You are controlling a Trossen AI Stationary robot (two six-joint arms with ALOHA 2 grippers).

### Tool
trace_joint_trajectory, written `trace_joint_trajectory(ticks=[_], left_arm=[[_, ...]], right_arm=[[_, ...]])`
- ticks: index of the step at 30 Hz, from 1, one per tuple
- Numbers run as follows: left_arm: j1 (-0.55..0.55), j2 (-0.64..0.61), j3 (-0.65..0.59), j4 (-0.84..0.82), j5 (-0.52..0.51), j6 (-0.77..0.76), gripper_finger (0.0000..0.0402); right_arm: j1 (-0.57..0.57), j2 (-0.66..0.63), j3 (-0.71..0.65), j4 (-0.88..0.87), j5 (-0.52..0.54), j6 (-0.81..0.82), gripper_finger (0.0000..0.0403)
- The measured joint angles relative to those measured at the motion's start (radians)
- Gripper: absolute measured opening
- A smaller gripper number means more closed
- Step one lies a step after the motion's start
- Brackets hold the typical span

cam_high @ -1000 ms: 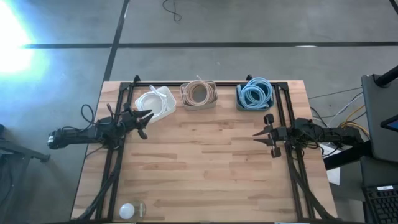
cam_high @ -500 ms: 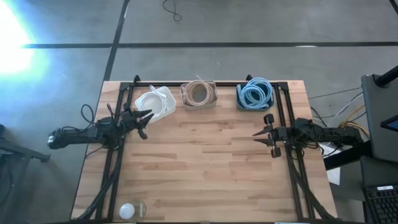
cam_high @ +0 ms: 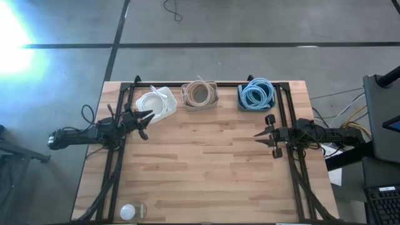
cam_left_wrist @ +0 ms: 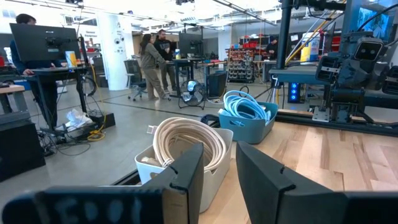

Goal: Sort HDMI cables
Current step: Return to Home Position

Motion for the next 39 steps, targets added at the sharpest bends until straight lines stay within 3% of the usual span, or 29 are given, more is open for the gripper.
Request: trace_joint_trajectory(ticks=[8,26,39], left_arm=[[0.0,0.0,0.0,0.0,0.0,0.0,0.0104],[0.0,0.0,0.0,0.0,0.0,0.0,0.0104],[0.0,0.0,0.0,0.0,0.0,0.0,0.0104]], right_arm=[[0.0,0.0,0.0,0.0,0.0,0.0,0.0068],[0.0,0.0,0.0,0.0,0.0,0.0,0.0091],[0.0,0.0,0.0,0.0,0.0,0.0,0.0069]])
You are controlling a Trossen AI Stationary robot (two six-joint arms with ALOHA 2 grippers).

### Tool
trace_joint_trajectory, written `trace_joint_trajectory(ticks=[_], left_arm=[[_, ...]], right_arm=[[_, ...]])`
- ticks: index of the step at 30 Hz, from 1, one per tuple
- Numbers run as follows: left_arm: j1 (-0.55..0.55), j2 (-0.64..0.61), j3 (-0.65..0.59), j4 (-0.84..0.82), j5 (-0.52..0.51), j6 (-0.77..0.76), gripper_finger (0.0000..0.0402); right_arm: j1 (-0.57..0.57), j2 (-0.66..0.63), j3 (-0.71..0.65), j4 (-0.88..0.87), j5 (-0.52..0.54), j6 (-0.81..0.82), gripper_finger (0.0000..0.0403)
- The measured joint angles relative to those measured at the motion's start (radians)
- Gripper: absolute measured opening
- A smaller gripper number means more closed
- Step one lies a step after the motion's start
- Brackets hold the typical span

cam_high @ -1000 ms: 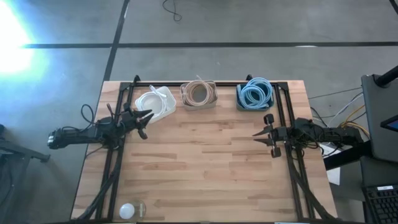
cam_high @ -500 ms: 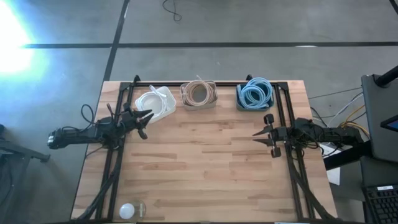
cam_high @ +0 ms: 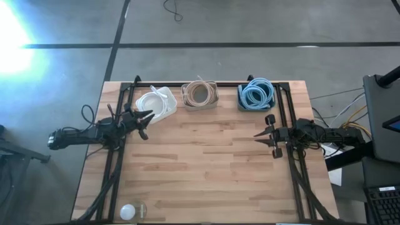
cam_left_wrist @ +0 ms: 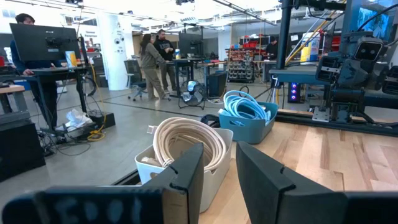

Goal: Sort HDMI cables
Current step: Return to Home Position

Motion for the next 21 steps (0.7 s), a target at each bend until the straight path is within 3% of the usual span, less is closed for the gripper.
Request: trace_joint_trajectory(ticks=[21], left_arm=[[0.0,0.0,0.0,0.0,0.0,0.0,0.0104]], right_arm=[[0.0,0.0,0.0,0.0,0.0,0.0,0.009]])
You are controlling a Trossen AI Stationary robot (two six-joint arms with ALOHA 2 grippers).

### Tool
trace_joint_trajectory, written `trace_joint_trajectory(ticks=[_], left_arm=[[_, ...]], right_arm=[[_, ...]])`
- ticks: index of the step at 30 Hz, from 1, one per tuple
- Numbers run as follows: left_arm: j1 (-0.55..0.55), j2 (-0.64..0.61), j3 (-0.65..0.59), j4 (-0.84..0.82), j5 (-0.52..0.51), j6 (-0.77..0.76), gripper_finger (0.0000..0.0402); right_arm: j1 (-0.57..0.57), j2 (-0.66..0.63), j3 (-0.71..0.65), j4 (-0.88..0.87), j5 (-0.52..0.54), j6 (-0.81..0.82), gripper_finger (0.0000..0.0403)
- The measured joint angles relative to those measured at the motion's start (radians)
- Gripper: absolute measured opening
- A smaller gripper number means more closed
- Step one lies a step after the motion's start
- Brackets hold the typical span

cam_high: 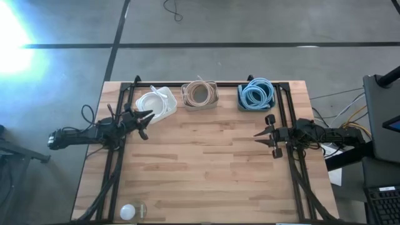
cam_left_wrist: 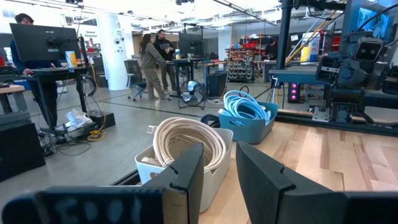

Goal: Sort HDMI cables
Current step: Return to Home Position

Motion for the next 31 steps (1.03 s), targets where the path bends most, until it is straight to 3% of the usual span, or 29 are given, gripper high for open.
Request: trace_joint_trajectory(ticks=[13,31], left_arm=[[0.0,0.0,0.0,0.0,0.0,0.0,0.0104],[0.0,0.0,0.0,0.0,0.0,0.0,0.0104]], right_arm=[[0.0,0.0,0.0,0.0,0.0,0.0,0.0068],[0.0,0.0,0.0,0.0,0.0,0.0,0.0091]])
